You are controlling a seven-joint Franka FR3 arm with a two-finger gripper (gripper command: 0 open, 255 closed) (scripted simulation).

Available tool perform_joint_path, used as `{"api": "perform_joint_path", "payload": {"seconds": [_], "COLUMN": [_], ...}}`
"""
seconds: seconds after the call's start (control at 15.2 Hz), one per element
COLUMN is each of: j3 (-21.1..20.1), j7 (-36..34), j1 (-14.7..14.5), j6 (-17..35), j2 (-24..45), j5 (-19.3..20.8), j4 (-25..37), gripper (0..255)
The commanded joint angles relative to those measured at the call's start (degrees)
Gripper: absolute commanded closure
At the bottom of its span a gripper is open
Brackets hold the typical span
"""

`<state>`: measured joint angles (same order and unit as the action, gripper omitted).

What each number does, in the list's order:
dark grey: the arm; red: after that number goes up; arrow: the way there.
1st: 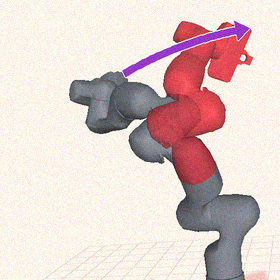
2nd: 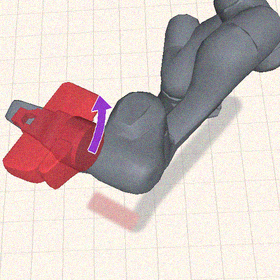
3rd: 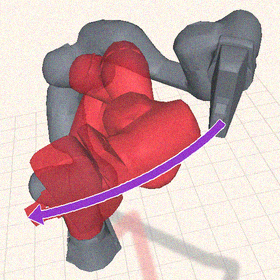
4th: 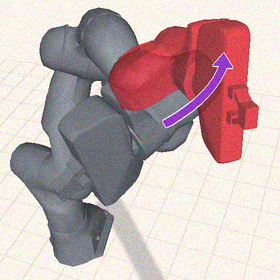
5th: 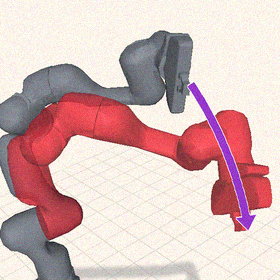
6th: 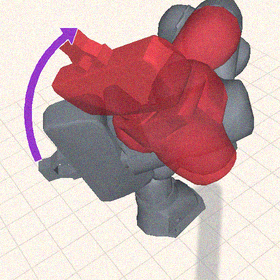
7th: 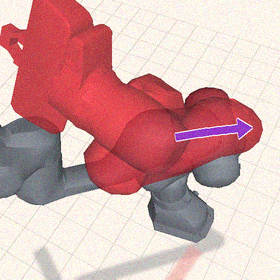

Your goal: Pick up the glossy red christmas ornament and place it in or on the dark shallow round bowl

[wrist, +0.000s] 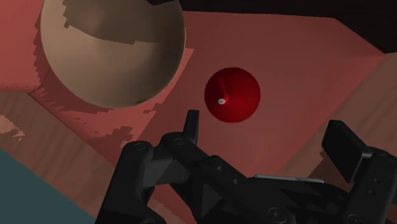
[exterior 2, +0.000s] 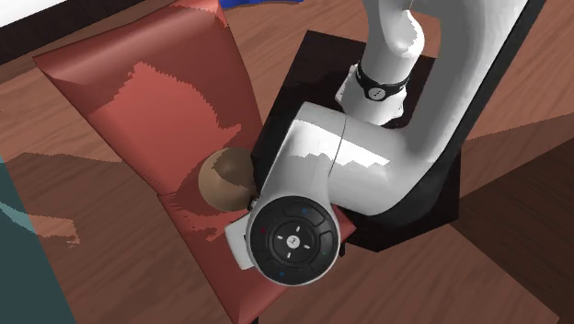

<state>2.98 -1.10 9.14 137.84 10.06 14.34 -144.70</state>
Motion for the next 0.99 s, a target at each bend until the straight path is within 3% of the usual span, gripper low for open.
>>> {"api": "perform_joint_path", "payload": {"seconds": [0.0, 0.33, 0.92], "j3": [0.6, 2.1, 3.2], "j7": [-0.8, -2.2, -3.1], "j1": [0.4, 0.9, 1.1], "j6": [2.5, 6.5, 12.1], "j2": [5.3, 16.7, 22.1], "j5": [0.9, 2.1, 3.5], "j4": [1.8, 6.7, 6.5], "gripper": [0, 0, 0]}}
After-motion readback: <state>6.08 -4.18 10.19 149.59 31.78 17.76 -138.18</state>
